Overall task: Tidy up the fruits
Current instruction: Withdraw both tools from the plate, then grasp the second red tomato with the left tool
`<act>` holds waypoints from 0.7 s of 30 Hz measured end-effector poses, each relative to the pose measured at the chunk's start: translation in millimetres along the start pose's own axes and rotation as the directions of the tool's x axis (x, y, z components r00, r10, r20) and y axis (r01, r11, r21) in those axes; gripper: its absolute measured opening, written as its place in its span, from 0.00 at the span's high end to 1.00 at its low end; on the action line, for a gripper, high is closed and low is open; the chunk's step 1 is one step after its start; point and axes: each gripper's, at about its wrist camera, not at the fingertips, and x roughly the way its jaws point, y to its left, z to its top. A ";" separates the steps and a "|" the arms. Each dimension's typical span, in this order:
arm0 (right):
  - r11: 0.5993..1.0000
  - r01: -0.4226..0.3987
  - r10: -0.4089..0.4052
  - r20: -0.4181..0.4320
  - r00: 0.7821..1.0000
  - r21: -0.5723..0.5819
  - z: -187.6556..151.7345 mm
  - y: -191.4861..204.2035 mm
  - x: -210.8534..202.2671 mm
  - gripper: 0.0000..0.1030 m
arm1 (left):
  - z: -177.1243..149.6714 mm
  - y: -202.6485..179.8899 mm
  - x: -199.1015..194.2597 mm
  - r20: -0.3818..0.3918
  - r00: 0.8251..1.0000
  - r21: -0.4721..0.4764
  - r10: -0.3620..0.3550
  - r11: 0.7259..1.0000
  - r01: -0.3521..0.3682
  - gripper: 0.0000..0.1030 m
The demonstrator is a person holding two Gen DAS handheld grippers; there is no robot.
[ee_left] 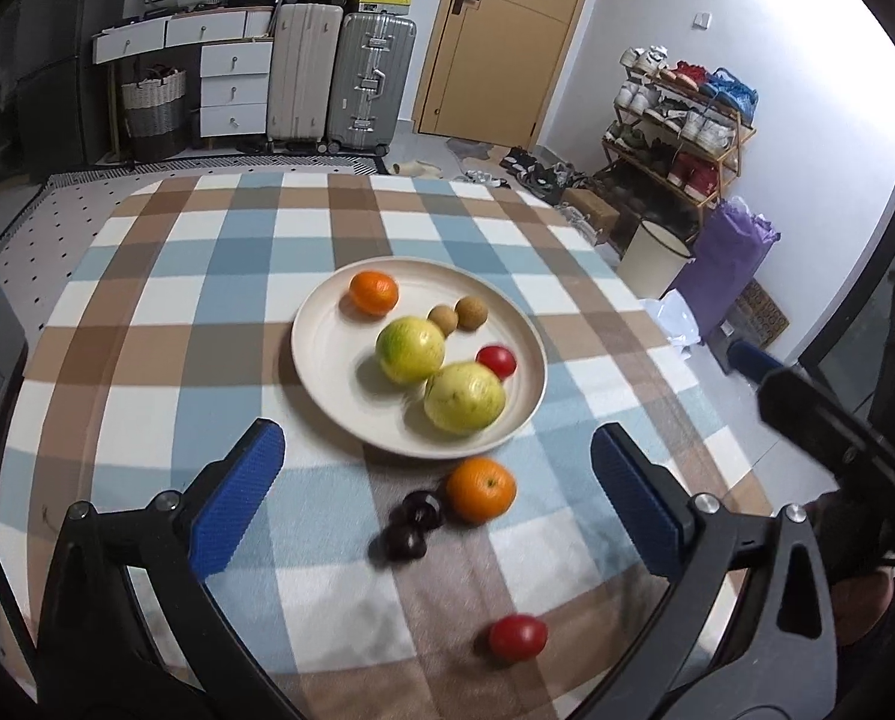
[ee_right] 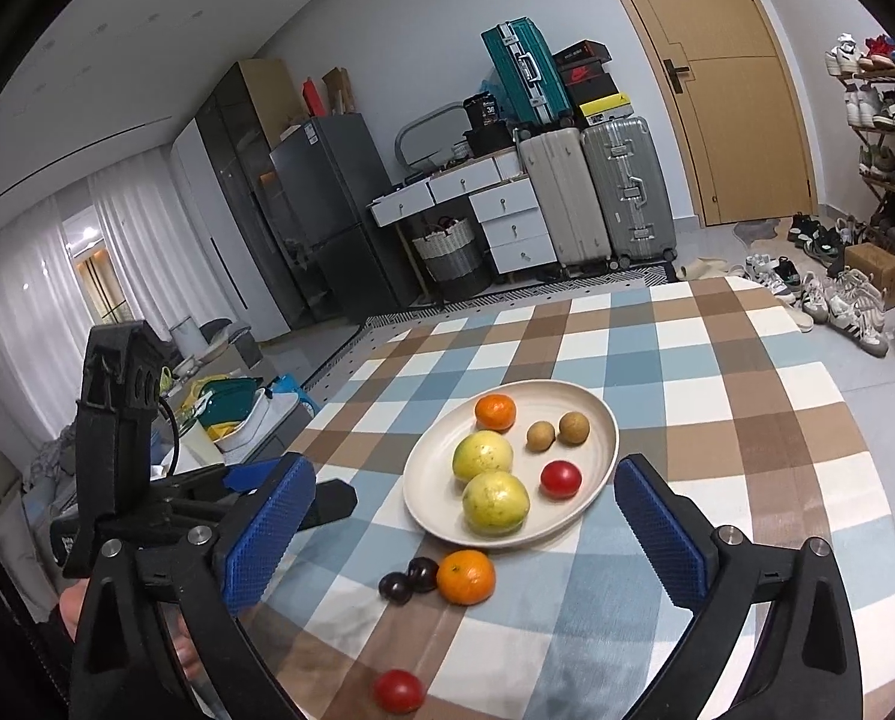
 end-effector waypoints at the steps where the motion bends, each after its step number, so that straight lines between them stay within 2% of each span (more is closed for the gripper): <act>1: 1.000 0.001 -0.001 0.000 1.000 -0.001 -1.9 1.0 -1.7 0.01 | -5.0 0.3 -1.3 -0.006 1.000 0.001 0.000 1.000 0.000 0.01; 13: 0.999 0.048 -0.048 -0.008 0.999 -0.004 -16.9 5.0 -12.7 0.00 | -49.0 -3.9 8.0 -0.079 0.996 0.001 -0.030 1.000 0.030 0.01; 21: 0.997 0.073 -0.073 0.027 0.997 0.011 -22.5 5.2 -24.6 0.01 | -82.8 -10.0 26.8 -0.150 0.988 0.014 -0.034 0.999 0.036 0.01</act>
